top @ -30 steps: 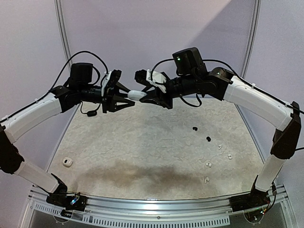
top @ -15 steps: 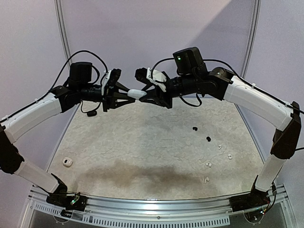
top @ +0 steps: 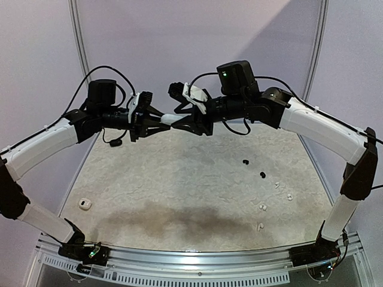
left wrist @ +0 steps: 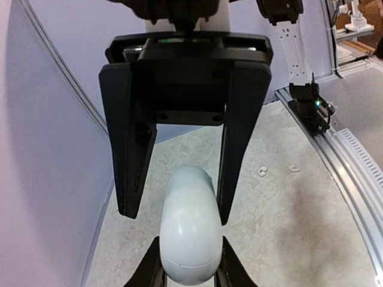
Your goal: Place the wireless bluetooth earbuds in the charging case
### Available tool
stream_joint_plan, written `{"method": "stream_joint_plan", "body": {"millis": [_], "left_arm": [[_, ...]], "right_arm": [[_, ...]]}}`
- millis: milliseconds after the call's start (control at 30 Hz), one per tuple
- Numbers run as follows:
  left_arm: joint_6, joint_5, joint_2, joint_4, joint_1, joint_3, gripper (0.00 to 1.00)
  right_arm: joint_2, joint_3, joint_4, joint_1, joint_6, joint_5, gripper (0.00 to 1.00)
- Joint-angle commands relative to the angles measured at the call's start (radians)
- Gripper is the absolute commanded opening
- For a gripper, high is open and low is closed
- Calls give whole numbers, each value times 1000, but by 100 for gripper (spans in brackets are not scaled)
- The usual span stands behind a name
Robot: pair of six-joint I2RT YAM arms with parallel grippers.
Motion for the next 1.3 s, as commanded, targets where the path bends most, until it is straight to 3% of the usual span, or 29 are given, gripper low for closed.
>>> {"method": "stream_joint_plan", "body": {"millis": [0,367,733,867,967,1133,1267], "left_arm": [[194,-17,-19,-101,-17,-26,0],[288,-42,-25,-189,-17,-27,0],[270,-32,-28,-187,-17,-35,0],[148,-8,-25,-141,-16,-35,0],[-47,37,-14,-116,-8,-42,0],[-334,76,-24,110,6,-135,0],[-421,70,-23,181,11,-165,0]], "right_arm": [[8,-3,64,2,24,42,47],[6,-4,63,-1,31,44,46],[15,-14,42,-11,43,61,46],[18,-27,32,-15,43,59,48],[21,-28,27,-32,70,35,50],[36,-18,20,-50,115,7,51],[58,13,3,-60,133,-27,53]]}}
